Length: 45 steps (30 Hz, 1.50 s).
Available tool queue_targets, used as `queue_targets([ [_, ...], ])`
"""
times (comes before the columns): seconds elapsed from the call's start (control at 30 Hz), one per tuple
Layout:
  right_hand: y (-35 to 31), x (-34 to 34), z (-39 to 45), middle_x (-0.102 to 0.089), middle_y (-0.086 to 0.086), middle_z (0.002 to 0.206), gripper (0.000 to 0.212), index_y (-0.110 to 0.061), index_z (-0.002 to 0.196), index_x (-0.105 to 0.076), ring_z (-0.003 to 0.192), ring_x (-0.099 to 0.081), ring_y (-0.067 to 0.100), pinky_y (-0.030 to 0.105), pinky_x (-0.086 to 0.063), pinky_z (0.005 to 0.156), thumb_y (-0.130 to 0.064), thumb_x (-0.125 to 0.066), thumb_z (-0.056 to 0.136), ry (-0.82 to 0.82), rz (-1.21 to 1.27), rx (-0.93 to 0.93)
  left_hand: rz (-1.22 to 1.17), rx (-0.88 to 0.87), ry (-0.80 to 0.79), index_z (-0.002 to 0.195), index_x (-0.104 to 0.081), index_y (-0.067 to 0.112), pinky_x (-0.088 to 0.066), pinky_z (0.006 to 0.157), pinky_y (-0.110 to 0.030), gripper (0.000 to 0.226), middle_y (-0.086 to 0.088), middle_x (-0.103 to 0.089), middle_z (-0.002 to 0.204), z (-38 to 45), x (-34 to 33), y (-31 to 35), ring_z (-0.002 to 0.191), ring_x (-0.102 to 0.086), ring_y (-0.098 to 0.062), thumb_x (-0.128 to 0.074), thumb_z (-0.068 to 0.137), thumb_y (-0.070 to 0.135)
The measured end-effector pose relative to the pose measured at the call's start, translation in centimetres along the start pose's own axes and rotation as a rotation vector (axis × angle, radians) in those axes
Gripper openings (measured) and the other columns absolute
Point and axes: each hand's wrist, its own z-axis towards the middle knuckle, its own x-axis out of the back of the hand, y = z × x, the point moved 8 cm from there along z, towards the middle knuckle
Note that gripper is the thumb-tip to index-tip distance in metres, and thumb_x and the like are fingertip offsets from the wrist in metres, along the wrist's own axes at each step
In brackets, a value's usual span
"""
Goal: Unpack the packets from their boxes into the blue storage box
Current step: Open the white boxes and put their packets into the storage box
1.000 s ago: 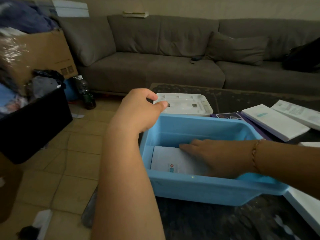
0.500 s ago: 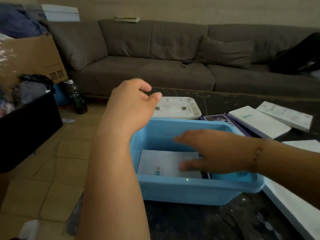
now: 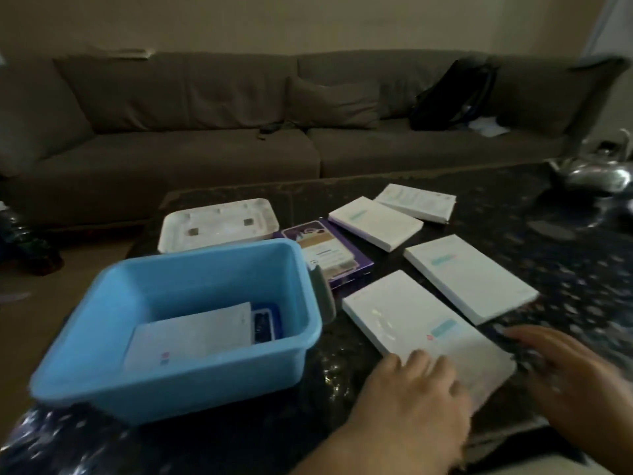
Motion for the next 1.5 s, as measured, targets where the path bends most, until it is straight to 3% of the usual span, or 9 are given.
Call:
queue_targets([
  [0.13, -1.5, -1.2, -0.2, -0.052, -0.026, 0.115, 0.046, -0.045, 0.115, -0.056, 0.111, -0.050, -0.001, 0.021, -0.039, 0.100, -0.016, -0.073, 0.084, -0.088, 0.027, 0.125, -0.011, 0.002, 0.048, 0.118, -0.066, 0.022, -0.054, 0.093, -0.034, 0.061, 0.003, -0.065, 0.123, 1.1, -4.4, 1.0, 0.115, -0.061, -0.016, -0.067, 0.072, 0.062],
  [0.3, -1.2, -1.5, 0.1, -0.058, -0.021, 0.114, 0.037, -0.035, 0.116, -0.065, 0.108, -0.054, 0.001, 0.031, -0.049, 0.099, -0.017, -0.072, 0.084, -0.050, 0.059, 0.173, -0.085, -0.098, 0.379, 0.114, -0.068, 0.024, -0.052, 0.095, -0.036, 0.034, 0.005, -0.069, 0.119, 0.8, -2.5, 1.0, 0.111, -0.062, -0.014, -0.064, 0.087, 0.045],
  [0.47, -2.5, 4.1, -0.2, -0.068, -0.022, 0.098, 0.023, -0.047, 0.102, -0.066, 0.085, -0.066, -0.001, 0.006, -0.049, 0.072, -0.031, -0.069, 0.085, 0.178, 0.389, 0.200, -0.238, -0.143, 0.944, 0.107, -0.074, 0.011, -0.055, 0.086, -0.033, 0.027, 0.000, -0.075, 0.108, -2.2, 4.2, -0.1, 0.102, -0.068, -0.011, -0.054, 0.101, 0.028],
  [0.57, -5.7, 6.8, -0.2, -0.069, -0.014, 0.095, 0.026, -0.040, 0.110, -0.065, 0.083, -0.067, 0.005, 0.010, -0.050, 0.072, -0.055, -0.055, 0.091, 0.261, 0.628, 0.278, -0.498, 0.043, 1.189, 0.104, -0.066, 0.024, -0.050, 0.072, -0.007, 0.026, 0.023, -0.066, 0.095, -4.3, 8.5, -2.3, 0.089, -0.063, 0.011, -0.043, 0.104, 0.034],
  [0.63, -7.5, 7.6, 0.4, -0.069, -0.006, 0.090, 0.019, -0.027, 0.106, -0.068, 0.081, -0.066, 0.007, 0.011, -0.051, 0.071, -0.038, -0.060, 0.094, 0.285, 0.781, 0.320, -0.687, 0.223, 1.270, 0.097, -0.066, 0.040, -0.043, 0.060, -0.001, 0.020, 0.026, -0.064, 0.080, -5.0, 9.5, -4.0, 0.076, -0.062, 0.011, -0.046, 0.099, 0.038],
  [0.77, -8.4, 5.7, 2.2, -0.070, 0.004, 0.091, 0.016, -0.019, 0.088, -0.072, 0.082, -0.067, 0.010, 0.016, -0.054, 0.066, -0.031, -0.065, 0.078, 0.120, 1.091, 0.162, -1.029, 0.402, 1.217, 0.086, -0.068, 0.044, -0.046, 0.054, -0.007, 0.028, 0.015, -0.069, 0.073, -4.3, 7.2, -6.5, 0.068, -0.064, 0.000, -0.044, 0.089, 0.057],
  [0.87, -8.4, 3.7, 2.7, -0.072, 0.001, 0.105, 0.043, -0.024, 0.095, -0.073, 0.086, -0.068, 0.009, 0.020, -0.054, 0.065, -0.057, -0.076, 0.067, -0.041, 1.237, 0.105, -0.905, 0.339, 1.217, 0.095, -0.067, 0.041, -0.048, 0.059, -0.007, 0.034, 0.020, -0.068, 0.085, -4.8, 6.9, -6.5, 0.079, -0.064, 0.001, -0.040, 0.096, 0.061],
  [1.2, -8.7, 5.1, 2.2, -0.072, 0.009, 0.093, 0.044, -0.023, 0.096, -0.074, 0.084, -0.068, 0.023, 0.030, -0.056, 0.067, -0.062, -0.066, 0.078, 0.031, 1.186, 0.255, -0.733, 0.084, 1.257, 0.109, -0.053, 0.025, -0.051, 0.070, -0.008, 0.023, 0.032, -0.064, 0.110, -5.4, 7.9, -4.3, 0.094, -0.065, 0.005, -0.034, 0.106, 0.036],
  [1.5, -9.4, 6.4, 1.5, -0.077, -0.001, 0.094, 0.015, -0.014, 0.092, -0.073, 0.090, -0.073, 0.014, 0.023, -0.059, 0.069, -0.018, -0.066, 0.079, 0.079, 1.034, 0.285, -0.766, 0.073, 1.184, 0.101, -0.054, 0.023, -0.051, 0.071, -0.011, 0.013, 0.013, -0.065, 0.104, -5.0, 7.5, -4.4, 0.095, -0.065, -0.004, -0.044, 0.096, 0.017],
])
